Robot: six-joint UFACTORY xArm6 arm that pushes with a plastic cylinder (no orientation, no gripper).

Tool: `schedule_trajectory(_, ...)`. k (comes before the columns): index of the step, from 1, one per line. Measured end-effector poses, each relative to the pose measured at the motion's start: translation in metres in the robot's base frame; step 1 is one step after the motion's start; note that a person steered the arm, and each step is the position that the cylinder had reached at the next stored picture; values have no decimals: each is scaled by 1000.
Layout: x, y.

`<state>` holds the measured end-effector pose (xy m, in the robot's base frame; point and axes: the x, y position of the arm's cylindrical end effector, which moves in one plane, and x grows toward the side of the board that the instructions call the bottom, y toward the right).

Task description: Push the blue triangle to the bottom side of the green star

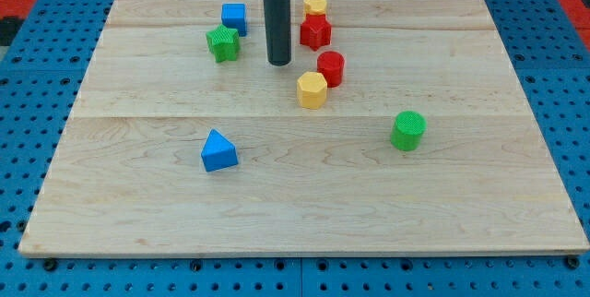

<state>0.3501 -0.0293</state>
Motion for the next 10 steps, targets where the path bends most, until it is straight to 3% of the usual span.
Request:
schedule_trajectory(2, 17, -24)
schedule_trajectory(4, 65, -49)
schedule_trajectory(7, 141, 14)
schedule_trajectory(10, 185, -2)
